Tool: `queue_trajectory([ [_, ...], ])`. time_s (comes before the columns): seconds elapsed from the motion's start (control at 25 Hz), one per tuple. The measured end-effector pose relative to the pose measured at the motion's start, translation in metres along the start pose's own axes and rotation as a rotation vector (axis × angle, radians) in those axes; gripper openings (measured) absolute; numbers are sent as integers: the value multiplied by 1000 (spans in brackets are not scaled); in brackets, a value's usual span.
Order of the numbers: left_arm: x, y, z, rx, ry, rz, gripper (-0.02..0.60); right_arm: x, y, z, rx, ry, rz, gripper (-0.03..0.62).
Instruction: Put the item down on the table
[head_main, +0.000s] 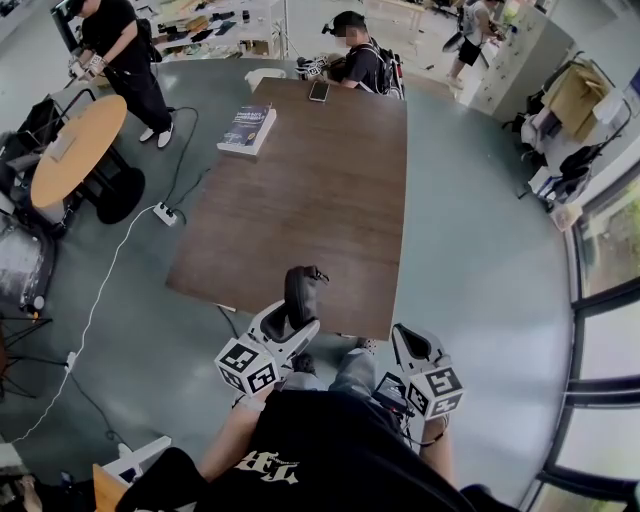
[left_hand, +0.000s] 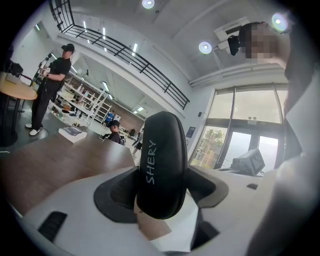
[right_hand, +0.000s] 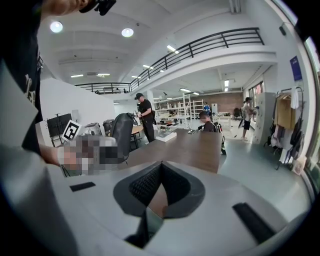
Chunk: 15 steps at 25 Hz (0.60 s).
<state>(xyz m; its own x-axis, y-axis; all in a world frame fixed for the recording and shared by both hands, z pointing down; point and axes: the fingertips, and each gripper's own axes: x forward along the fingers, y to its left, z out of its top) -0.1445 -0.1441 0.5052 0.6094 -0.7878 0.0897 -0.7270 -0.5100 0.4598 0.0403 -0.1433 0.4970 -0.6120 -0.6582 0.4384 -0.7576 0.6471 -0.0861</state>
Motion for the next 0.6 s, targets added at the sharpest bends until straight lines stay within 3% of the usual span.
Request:
queue_trajectory([
  [0.6, 10, 33, -26, 50, 107, 46, 302, 4, -8, 4, -11, 6, -14, -14],
])
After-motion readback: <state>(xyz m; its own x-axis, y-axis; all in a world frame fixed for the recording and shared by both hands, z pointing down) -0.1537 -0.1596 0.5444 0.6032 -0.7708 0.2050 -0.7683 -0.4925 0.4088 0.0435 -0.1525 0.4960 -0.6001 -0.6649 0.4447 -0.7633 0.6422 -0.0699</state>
